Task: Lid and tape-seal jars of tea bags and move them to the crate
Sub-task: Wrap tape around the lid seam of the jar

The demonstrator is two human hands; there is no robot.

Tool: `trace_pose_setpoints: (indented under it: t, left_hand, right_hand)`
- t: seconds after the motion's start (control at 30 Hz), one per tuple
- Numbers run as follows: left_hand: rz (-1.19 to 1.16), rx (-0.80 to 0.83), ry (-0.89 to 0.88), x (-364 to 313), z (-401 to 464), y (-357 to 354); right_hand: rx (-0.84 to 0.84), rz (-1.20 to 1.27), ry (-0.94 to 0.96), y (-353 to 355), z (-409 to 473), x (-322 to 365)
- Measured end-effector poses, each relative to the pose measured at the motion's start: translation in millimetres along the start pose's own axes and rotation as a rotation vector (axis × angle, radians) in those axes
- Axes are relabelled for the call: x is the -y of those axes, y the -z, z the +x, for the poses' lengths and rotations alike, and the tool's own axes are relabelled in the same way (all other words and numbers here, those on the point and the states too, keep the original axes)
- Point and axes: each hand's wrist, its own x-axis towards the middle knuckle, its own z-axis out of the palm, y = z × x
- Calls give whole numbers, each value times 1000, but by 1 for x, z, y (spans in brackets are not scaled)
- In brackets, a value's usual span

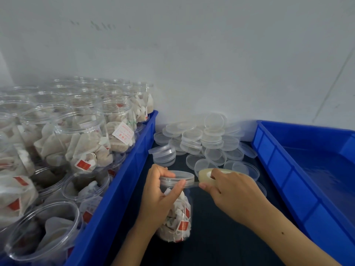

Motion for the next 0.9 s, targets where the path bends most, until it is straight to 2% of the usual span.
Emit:
trace_pose_setpoints:
  t: [0.27,0.37,0.47,0.73,0.9]
  left_hand:
    - [-10,-11,3,2,0,0]
    - [-15,-6,-9,3,0,1]
    - [-74,34,-6,5,2,6]
    - [-178,137,53,19,19,15]
    - [-157,188,-22,11,19,19]
  right_hand:
    - [35,-44,-7,7,0,-29]
    - [48,38,23,2,3,-28]
    - [35,89,98,-7,6,-23]
    - [37,-2,236,4,-1,-20]
    - [107,-24,243,12,-4,-20]
